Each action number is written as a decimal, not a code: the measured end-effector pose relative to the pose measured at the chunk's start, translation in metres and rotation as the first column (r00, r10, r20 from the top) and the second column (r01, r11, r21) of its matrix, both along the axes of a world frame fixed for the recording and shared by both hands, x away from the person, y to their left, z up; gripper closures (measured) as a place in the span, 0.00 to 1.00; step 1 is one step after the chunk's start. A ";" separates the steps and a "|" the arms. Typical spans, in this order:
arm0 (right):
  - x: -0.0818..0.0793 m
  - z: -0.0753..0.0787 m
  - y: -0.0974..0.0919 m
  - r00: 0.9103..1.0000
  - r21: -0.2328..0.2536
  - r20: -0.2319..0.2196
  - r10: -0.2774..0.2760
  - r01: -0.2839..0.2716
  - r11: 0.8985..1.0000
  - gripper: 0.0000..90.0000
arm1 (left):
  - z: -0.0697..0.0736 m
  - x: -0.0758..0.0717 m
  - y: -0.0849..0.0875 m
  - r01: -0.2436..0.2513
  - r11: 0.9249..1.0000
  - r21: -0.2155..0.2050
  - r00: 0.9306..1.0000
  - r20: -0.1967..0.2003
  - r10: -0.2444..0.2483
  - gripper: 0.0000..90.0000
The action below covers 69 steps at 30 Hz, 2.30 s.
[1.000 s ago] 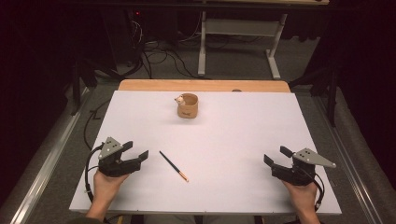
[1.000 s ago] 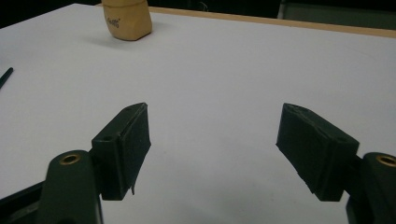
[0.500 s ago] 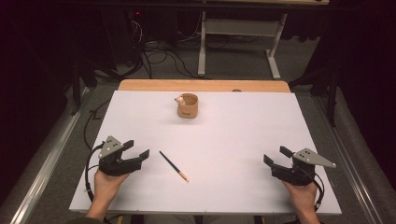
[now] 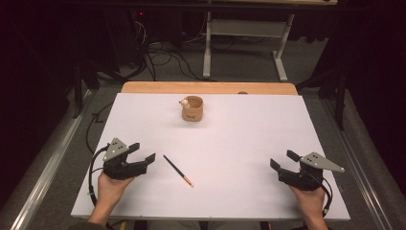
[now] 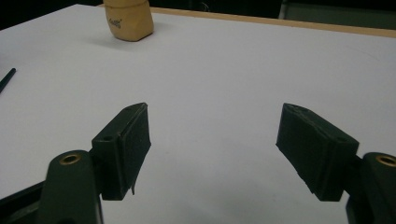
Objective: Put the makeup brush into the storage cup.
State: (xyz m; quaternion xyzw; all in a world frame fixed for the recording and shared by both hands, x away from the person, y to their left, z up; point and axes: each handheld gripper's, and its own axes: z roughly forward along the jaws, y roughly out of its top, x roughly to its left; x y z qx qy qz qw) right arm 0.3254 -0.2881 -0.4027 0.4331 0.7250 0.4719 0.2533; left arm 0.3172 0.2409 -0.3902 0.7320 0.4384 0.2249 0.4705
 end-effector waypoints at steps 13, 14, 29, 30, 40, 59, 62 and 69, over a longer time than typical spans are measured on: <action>0.000 0.000 0.000 1.000 0.001 0.001 0.001 -0.001 1.000 0.30 | 0.004 0.001 -0.005 0.019 1.000 -0.013 1.000 0.010 -0.019 0.29; 0.000 0.000 0.000 1.000 0.001 0.000 0.001 -0.001 1.000 0.30 | 0.005 0.002 -0.006 0.021 1.000 -0.012 1.000 0.011 -0.021 0.29; 0.000 0.000 0.000 1.000 0.003 -0.004 0.002 -0.002 1.000 0.30 | 0.007 0.009 -0.023 0.062 0.998 0.003 0.998 0.008 -0.062 0.29; 0.000 0.000 0.000 1.000 0.002 -0.003 0.002 -0.002 1.000 0.30 | 0.007 0.010 -0.025 0.064 0.998 0.000 0.998 0.008 -0.064 0.29; 0.001 -0.001 0.000 1.000 -0.001 -0.002 0.001 -0.001 1.000 0.30 | 0.008 0.021 -0.053 0.118 0.993 -0.014 0.993 0.011 -0.118 0.29; 0.000 -0.001 -0.001 1.000 0.005 -0.008 -0.001 0.001 1.000 0.30 | 0.011 0.035 -0.086 0.174 0.985 -0.012 0.985 -0.016 -0.175 0.28; 0.000 -0.001 0.000 1.000 0.002 -0.008 0.001 -0.001 1.000 0.30 | 0.011 0.036 -0.086 0.181 0.984 0.010 0.983 -0.037 -0.180 0.28; 0.001 -0.001 0.000 1.000 0.001 -0.009 0.002 -0.002 1.000 0.30 | 0.011 0.036 -0.083 0.194 0.980 0.030 0.979 -0.063 -0.192 0.27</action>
